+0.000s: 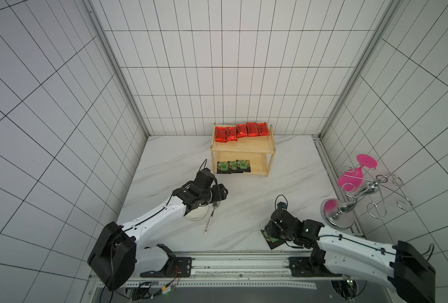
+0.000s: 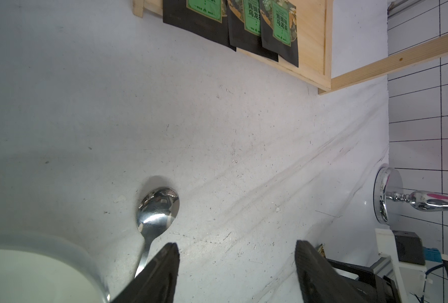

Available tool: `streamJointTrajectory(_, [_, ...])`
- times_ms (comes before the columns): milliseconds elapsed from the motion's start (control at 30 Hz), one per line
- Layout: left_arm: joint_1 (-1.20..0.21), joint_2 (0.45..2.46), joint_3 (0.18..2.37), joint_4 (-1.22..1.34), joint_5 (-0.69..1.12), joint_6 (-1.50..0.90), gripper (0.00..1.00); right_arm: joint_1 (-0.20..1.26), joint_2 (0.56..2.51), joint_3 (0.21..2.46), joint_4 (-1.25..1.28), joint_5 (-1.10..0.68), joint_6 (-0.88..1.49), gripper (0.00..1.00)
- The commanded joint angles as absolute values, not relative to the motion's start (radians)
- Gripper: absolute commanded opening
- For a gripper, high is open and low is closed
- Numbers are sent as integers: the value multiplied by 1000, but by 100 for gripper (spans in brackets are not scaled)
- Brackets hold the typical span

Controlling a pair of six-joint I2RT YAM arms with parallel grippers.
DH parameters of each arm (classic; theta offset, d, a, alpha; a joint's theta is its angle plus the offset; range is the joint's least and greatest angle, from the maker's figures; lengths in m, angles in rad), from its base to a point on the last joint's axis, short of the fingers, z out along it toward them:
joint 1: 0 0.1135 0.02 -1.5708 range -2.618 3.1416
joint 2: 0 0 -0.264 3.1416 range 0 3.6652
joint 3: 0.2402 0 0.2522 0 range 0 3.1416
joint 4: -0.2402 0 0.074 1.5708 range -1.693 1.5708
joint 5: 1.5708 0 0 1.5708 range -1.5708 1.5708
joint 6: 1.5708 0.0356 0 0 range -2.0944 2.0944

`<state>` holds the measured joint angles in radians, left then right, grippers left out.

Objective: Place the tea bags on the shelf by color
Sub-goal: Pick up the tea bag from the center of the board.

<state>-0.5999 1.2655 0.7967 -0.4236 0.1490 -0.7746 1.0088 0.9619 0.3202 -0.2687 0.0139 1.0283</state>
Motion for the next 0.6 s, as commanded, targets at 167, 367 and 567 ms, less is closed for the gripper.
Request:
streamJointTrajectory(167, [-564, 1234, 787, -427, 153, -747, 74, 848, 1045, 232, 31, -109, 928, 39])
streamJointTrajectory(367, [-560, 1228, 751, -391, 181, -761, 74, 811, 1340, 348, 174, -212, 868, 35])
streamJointTrajectory(567, [-558, 1274, 758, -391, 212, -746, 74, 803, 1526, 505, 185, -287, 784, 33])
